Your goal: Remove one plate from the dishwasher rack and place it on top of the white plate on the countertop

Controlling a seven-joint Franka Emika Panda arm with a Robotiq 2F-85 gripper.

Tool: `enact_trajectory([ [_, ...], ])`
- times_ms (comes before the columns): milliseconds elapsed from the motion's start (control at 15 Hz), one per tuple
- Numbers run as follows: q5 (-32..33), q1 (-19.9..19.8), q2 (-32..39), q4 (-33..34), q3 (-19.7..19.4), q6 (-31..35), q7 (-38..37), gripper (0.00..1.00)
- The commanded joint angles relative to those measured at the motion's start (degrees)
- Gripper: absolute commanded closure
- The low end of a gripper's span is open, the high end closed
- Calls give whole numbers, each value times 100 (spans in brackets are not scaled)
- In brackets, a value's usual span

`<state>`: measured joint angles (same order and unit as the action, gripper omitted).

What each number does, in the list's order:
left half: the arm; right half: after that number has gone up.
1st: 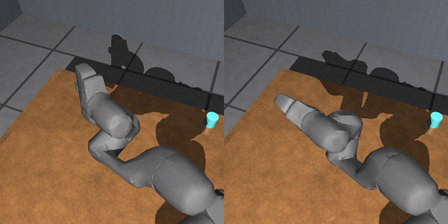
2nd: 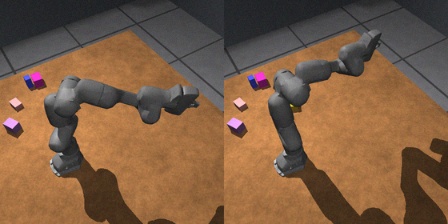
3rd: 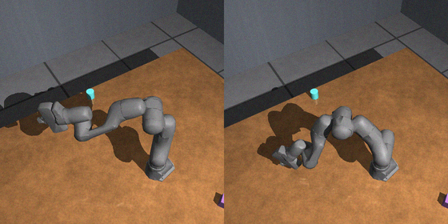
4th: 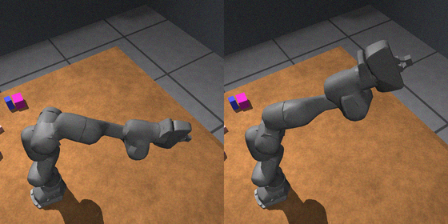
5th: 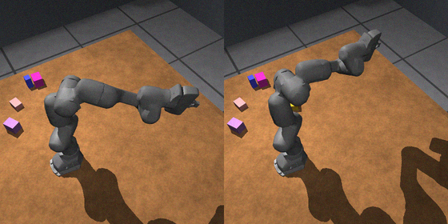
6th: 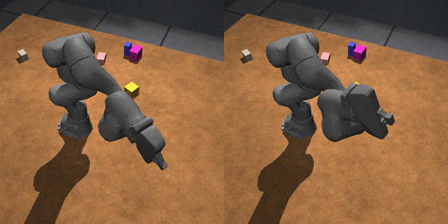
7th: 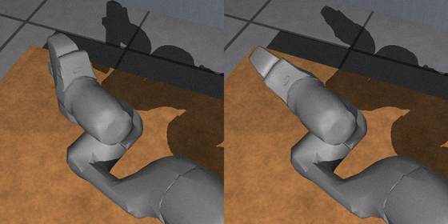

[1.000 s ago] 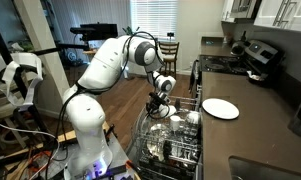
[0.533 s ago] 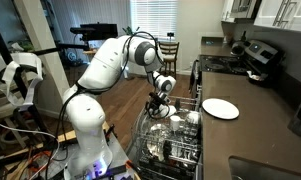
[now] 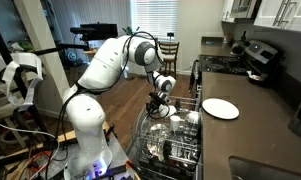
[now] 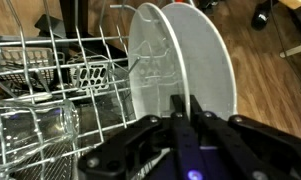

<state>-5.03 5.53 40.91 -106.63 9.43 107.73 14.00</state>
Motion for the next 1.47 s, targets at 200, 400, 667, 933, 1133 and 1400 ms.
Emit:
enact_trajectory([
  [200,-34,-5,-55,58,17,-153,-103,53],
  [400,-32,-3,-68,48,13,-143,-114,35],
  [667,-25,-4,-68,50,12,-152,-102,61],
  [933,-31,-10,-65,44,15,-143,-90,82],
  [1133,-31,-5,-77,37,20,-139,-94,100],
  [1400,-85,-49,-192,-42,71,-103,10,98],
])
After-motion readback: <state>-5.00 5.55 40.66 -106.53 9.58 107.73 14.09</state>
